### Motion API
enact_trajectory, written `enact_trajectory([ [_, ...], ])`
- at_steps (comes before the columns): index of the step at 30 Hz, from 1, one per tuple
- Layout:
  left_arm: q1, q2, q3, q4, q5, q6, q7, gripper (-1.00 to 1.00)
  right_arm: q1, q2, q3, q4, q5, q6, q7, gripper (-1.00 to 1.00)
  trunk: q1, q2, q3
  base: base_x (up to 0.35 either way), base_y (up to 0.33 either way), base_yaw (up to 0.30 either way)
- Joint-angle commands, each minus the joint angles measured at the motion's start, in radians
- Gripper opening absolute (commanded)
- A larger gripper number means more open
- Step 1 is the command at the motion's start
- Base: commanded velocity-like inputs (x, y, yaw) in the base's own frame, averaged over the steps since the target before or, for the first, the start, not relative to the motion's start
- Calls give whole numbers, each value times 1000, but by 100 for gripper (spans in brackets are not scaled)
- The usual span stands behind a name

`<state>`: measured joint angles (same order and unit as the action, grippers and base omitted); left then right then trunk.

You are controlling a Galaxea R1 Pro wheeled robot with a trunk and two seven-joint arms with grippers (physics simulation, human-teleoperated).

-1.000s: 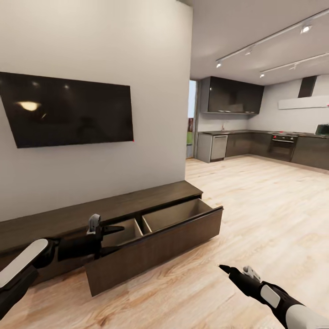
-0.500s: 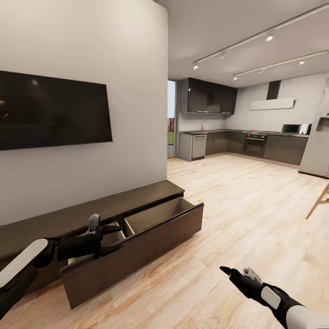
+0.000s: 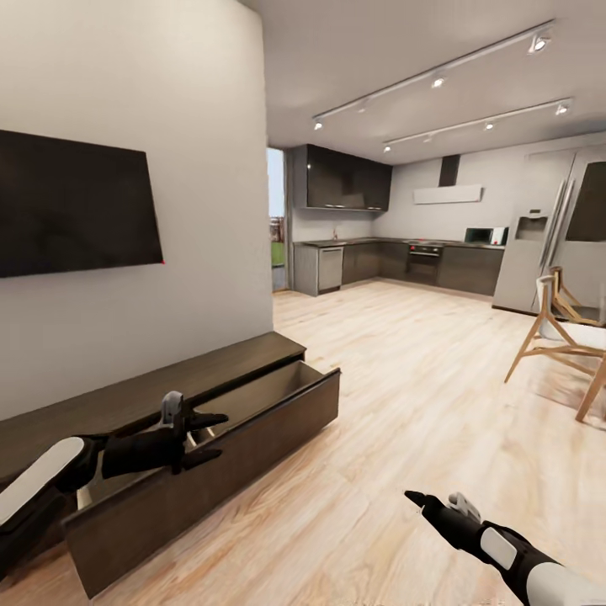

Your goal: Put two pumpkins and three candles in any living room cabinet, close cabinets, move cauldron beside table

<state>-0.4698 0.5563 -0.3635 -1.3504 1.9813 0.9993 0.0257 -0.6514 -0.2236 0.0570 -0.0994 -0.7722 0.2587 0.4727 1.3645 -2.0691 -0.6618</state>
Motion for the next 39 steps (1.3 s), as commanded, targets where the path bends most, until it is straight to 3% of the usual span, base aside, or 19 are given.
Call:
enact_trajectory([
  [1, 0, 5, -2, -2, 6, 1, 3, 100, -1, 0, 6, 0, -10, 5, 1, 100, 0, -1, -1, -34, 1, -291],
  [22, 0, 9, -2, 5, 8, 1, 2, 100, -1, 0, 6, 1, -10, -6, 0, 100, 0, -1, -1, -90, 119, -291],
  [39, 0, 8, -4, -5, 8, 1, 0, 100, -1, -2, 6, 2, -10, -7, 0, 100, 0, -1, -1, -1, 10, -291],
])
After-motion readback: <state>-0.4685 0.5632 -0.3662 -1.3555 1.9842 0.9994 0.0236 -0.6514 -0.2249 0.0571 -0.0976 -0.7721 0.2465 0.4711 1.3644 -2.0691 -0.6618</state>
